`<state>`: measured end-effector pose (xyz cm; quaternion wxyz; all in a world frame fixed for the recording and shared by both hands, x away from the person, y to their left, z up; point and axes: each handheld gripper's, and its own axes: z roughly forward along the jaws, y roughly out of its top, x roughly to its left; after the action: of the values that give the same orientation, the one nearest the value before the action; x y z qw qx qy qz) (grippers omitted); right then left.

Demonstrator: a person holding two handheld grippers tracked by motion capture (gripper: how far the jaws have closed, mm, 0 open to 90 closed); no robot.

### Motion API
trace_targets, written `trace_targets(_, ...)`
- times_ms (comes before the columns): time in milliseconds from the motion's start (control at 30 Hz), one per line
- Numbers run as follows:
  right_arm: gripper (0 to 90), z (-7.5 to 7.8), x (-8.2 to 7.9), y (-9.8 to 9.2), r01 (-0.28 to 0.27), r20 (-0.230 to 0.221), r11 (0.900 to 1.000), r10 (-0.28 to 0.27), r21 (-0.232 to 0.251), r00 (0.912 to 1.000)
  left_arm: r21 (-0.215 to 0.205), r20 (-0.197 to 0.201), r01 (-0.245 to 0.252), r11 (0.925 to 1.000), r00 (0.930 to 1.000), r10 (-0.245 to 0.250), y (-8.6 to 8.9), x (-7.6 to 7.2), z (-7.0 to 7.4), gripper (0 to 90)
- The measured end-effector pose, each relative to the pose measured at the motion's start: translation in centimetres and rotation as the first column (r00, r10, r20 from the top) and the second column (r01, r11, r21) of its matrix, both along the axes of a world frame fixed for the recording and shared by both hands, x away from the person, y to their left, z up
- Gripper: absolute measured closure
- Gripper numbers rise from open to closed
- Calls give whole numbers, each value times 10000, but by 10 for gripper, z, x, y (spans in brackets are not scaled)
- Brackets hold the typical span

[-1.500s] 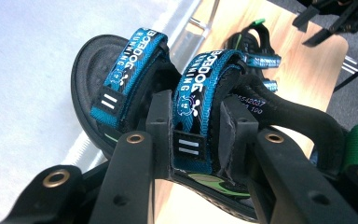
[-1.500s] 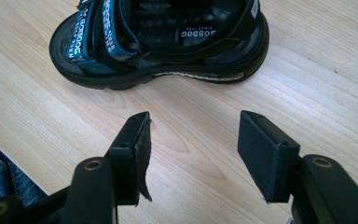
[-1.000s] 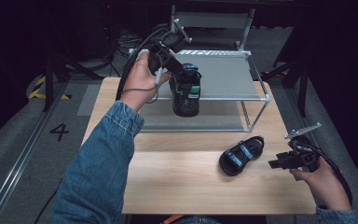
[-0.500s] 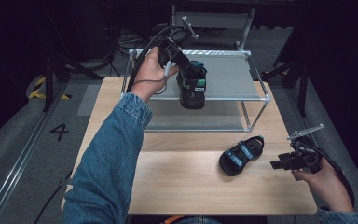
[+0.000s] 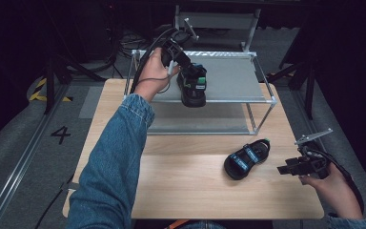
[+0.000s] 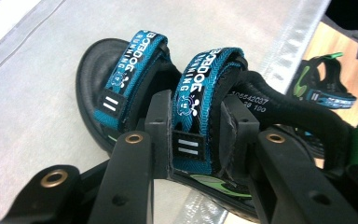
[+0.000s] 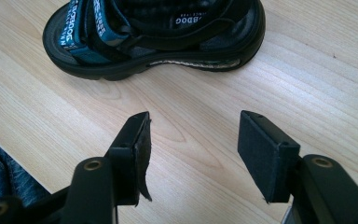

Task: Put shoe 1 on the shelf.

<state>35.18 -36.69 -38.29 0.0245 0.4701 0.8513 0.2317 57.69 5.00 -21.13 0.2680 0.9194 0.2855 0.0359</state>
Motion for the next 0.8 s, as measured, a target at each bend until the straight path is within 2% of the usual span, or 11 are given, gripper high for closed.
trace_targets(67,447,-1,0,0,5,-27,10000,-5,-21,10000,81,145,-178,9998,9997,176,0,0,0,636)
trace_targets(133,447,-1,0,1,-16,-40,10000,15,-35,10000,-225,224,-331,9992,9992,336,2,-3,2,614)
trace_targets(167,447,-1,0,1,-56,-29,10000,56,-22,10000,-335,365,-392,9987,9985,404,4,-4,4,581)
trace_targets(200,446,0,0,1,-61,-17,10000,61,-30,10000,-278,739,-587,9979,9954,606,4,-11,9,523)
trace_targets(233,446,0,0,1,-61,-17,10000,61,-30,10000,-278,739,-587,9979,9954,606,4,-11,9,498)
trace_targets(367,444,0,0,2,-70,2,10000,70,-40,10000,-258,1408,-465,9986,9888,497,8,-32,21,491)
trace_targets(467,443,0,2,3,-95,3,9999,95,-53,10000,-143,1619,-697,9975,9842,711,11,-50,27,483)
trace_targets(533,443,0,4,4,-95,3,9999,95,-53,10000,-238,1612,-816,9964,9833,844,13,-59,29,487)
trace_targets(633,443,-1,9,9,-266,-36,9996,266,-116,9996,-462,1157,-1008,9938,9877,1055,17,-78,35,491)
trace_targets(667,443,-1,9,9,-266,-36,9996,266,-116,9996,-462,1157,-1008,9938,9877,1055,17,-78,35,497)
trace_targets(800,443,-1,12,13,-398,-51,9992,398,-31,9992,-421,988,-827,9957,9913,865,13,-101,35,520)
